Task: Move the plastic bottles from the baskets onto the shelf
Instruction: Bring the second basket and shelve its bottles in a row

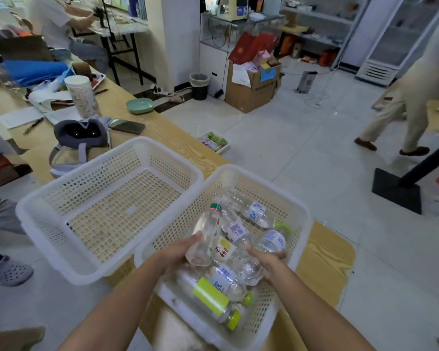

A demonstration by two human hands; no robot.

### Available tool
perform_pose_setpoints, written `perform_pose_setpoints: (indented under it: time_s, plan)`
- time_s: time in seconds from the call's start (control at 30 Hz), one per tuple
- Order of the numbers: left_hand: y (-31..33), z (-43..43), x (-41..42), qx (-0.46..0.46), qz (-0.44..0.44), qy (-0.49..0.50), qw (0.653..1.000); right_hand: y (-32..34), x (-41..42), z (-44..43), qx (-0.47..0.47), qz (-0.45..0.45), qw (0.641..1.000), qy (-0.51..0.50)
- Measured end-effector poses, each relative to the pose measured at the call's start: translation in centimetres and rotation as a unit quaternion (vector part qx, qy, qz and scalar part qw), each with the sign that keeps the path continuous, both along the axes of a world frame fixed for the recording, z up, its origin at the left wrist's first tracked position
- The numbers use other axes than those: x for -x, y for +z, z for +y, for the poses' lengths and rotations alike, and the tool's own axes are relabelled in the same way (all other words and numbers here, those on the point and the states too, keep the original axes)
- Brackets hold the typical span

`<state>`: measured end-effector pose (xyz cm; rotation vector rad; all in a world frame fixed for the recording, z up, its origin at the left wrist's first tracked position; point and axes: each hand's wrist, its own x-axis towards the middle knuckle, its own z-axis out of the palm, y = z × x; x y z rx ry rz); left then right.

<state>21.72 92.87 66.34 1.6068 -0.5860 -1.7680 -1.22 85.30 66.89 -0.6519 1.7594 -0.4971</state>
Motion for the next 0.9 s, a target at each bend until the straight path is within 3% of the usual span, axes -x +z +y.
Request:
perform_pose_setpoints:
  time_s: [0.07, 0.27, 0.37, 0.67, 0.9]
  plan:
    - [-0.5, 0.1, 0.0, -0.028, 0.134, 0.052, 0.989, 1.7, 0.0, 0.6, -0.011, -0.038, 0.999, -0.03]
    - [-0.5, -0.6, 0.9, -0.044, 0.3, 0.055, 0.951, -0.2, 0.9, 1.0, -0.005, -0.154, 0.988, -0.031]
    - [0.1, -1.0, 2.1, -0.021, 0.359, 0.022, 0.933, 1.2, 1.5, 2.0, 0.023, -0.149, 0.988, -0.022]
    - [5.6, -1.5, 6.8, 0.063, 0.367, -0.075, 0.925, 7.2, 5.4, 6.1, 0.166, -0.208, 0.96, -0.086]
    - [9.2, 3.4, 13.9, 0.08, 0.373, -0.185, 0.906, 8.8, 13.0, 13.8, 0.257, -0.168, 0.935, -0.175]
